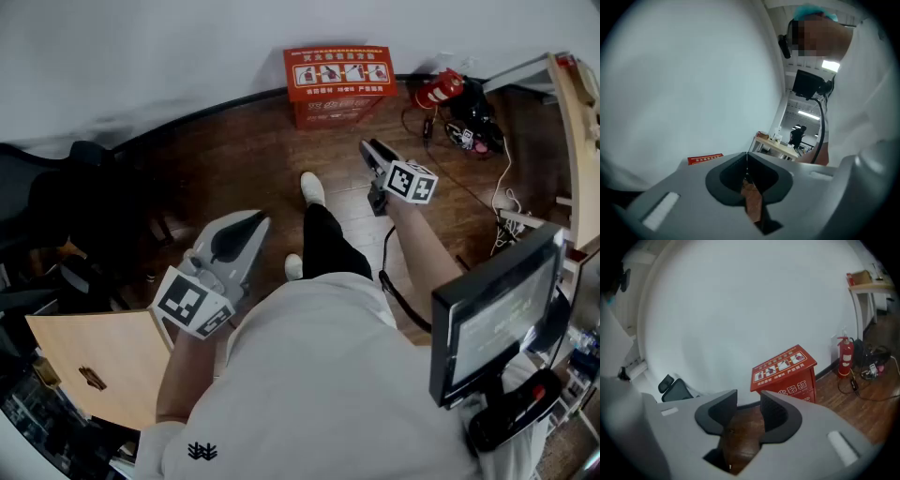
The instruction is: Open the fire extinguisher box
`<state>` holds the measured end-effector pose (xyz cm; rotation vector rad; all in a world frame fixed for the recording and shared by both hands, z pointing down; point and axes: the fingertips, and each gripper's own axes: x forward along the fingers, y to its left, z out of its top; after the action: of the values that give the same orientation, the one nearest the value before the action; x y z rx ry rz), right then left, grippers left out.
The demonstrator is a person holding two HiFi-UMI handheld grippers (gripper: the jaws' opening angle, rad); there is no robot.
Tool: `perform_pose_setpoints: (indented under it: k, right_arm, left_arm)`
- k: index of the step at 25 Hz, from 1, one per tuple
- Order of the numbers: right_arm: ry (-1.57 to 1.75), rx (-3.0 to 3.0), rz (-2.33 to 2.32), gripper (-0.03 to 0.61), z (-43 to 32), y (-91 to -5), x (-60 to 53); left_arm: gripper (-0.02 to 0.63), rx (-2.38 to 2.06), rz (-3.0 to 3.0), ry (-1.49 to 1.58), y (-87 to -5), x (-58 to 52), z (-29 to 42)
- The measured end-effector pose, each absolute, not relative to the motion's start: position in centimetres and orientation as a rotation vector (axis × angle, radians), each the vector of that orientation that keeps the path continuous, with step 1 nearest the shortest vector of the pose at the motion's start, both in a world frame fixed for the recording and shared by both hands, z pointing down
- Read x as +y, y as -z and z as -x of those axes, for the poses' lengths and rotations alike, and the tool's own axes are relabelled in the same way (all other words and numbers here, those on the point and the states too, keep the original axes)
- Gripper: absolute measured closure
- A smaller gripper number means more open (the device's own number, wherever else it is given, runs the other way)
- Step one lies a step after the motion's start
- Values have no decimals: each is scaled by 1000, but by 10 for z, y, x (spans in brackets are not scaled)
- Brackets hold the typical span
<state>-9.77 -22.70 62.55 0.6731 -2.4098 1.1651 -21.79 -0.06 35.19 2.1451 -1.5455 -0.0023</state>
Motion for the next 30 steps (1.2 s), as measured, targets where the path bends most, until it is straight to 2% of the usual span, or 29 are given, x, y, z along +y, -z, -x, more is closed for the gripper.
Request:
perform_pose_setpoints:
  k: [7,14,20,22,26,30]
  right_arm:
    - [-1450,-2338,-885,416,125,-703,-369]
    - [-1770,-2160,-1059,374,128,-772,-403]
    - [-1985,-2133,-1076,364,122,-787,-412]
    - [-2058,-2160,-1035,366,126,-784,-412]
    - [-2113,-2197,-982,432,128,-774,-408]
    - [-2102,-2209,-955,460,125,-761,-400]
  left_arm:
    - [609,-1583,-2136,-73,-361,-120,259]
    - [607,-1477,-2075,-90,-388,-167,264]
    - [609,-1460,-2039,-92,-393,-175,257]
    - [609,-1460,-2029,-100,-396,-171,258]
    - [609,-1453,-2015,-102,-398,-167,255]
    - [609,-1441,-2042,-103,-393,-169,249]
